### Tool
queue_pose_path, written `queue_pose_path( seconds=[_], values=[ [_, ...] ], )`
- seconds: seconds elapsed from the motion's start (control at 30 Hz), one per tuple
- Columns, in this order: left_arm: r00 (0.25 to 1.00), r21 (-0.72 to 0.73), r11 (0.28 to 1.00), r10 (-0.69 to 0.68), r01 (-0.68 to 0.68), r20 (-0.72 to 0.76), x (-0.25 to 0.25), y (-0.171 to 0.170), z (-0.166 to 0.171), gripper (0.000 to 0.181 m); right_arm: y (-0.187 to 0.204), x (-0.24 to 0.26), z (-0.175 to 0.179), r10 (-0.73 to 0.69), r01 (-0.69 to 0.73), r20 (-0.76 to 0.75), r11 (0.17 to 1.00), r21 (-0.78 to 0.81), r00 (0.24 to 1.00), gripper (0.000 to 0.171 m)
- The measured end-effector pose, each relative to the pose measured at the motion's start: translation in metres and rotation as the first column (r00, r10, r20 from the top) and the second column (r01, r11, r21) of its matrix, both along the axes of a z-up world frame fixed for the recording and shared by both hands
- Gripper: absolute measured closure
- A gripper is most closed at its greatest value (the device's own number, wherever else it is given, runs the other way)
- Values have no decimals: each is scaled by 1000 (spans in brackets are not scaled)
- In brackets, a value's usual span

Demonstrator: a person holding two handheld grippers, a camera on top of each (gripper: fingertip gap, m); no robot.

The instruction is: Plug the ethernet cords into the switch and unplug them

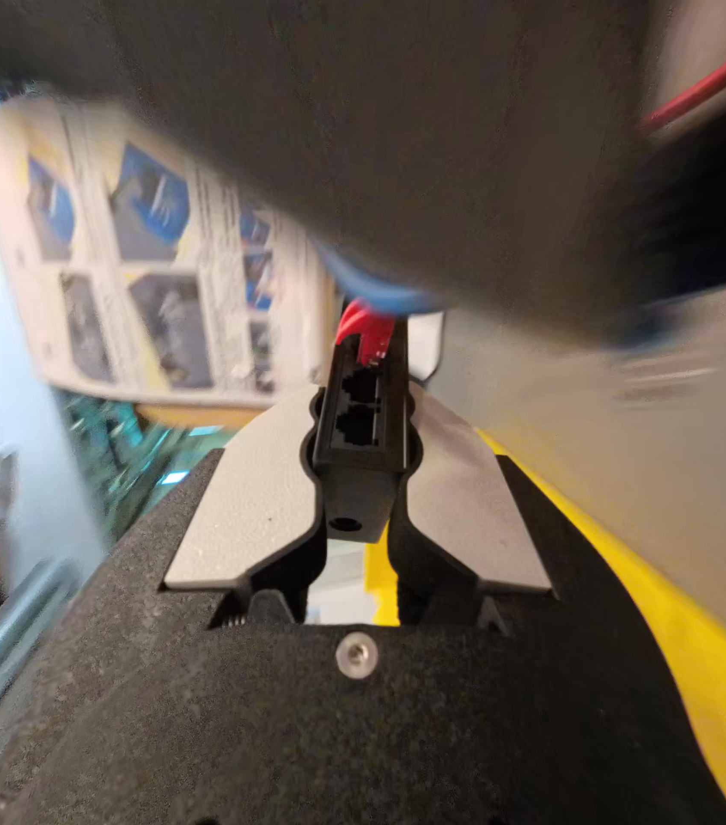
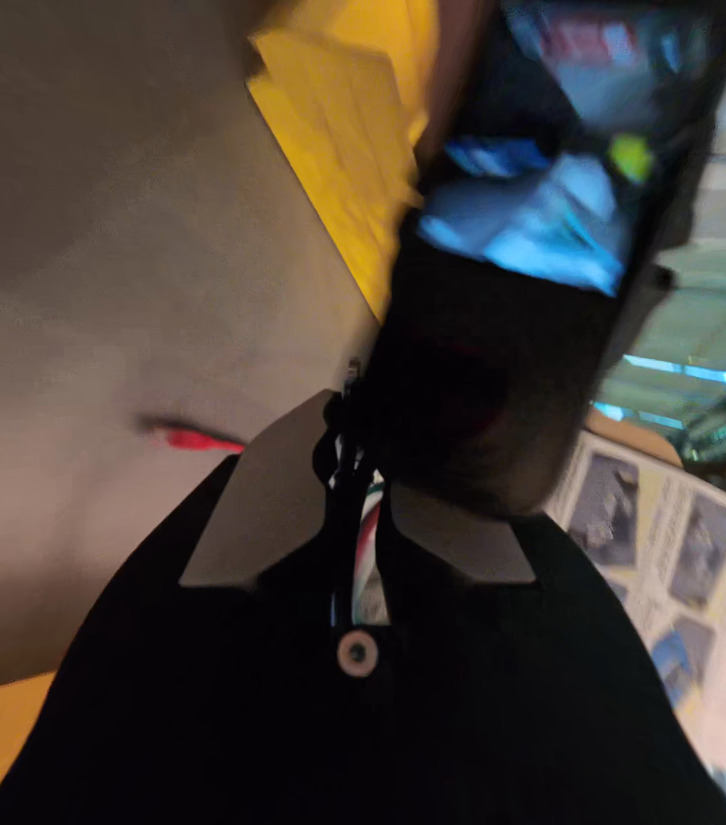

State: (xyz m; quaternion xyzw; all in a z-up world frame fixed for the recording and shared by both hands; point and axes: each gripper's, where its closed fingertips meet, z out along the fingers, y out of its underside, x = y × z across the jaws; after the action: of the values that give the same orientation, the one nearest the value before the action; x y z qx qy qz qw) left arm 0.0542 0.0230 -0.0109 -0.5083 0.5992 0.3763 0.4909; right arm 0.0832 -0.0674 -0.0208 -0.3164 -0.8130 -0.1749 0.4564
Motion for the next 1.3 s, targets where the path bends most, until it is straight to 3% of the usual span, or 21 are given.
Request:
queue_pose_path(
  seconds=[0.03,0.1,0.17,0.33,0.5,0.63,0.7,0.8,0.87,0.97,1.13,1.23,1.3],
  values=[
    [999,-2,999,42,-42,18,-20,8,11,151,-6,-4,-9,35,-34,15,999,-16,999,158],
    [993,-73,997,19,-11,117,-32,3,28,151,1,-16,-1,41,-38,-28,995,96,999,157],
    [994,-18,1000,15,-13,110,-37,0,41,151,-5,-24,13,87,-80,-128,995,59,988,157],
    [988,-109,993,64,-49,139,-46,10,30,151,-16,-12,46,153,-150,-258,988,29,954,157],
    [980,-126,988,109,-89,166,-64,19,34,151,-28,31,106,128,-134,-407,991,14,904,157],
    [973,-130,985,133,-109,187,-74,20,40,151,-21,83,152,65,-27,-528,996,80,847,157],
    [971,-129,983,150,-127,187,-79,22,41,151,-16,112,159,-18,25,-550,1000,6,835,157],
    [971,-134,981,163,-140,177,-82,23,39,151,-5,162,131,-251,112,-469,946,-305,847,156],
    [973,-135,981,159,-137,167,-79,22,37,151,2,196,98,-401,175,-356,833,-524,844,156],
    [977,-135,983,147,-126,155,-73,20,35,151,21,238,48,-570,281,-186,630,-724,800,156],
    [980,-130,984,140,-122,138,-68,18,33,151,58,269,-13,-705,463,43,418,-781,708,156],
    [981,-125,985,136,-119,140,-67,17,34,152,55,269,-46,-681,527,206,305,-793,703,156],
    [981,-126,985,135,-118,138,-66,16,34,151,55,256,-54,-643,492,212,294,-819,736,156]
  ],
)
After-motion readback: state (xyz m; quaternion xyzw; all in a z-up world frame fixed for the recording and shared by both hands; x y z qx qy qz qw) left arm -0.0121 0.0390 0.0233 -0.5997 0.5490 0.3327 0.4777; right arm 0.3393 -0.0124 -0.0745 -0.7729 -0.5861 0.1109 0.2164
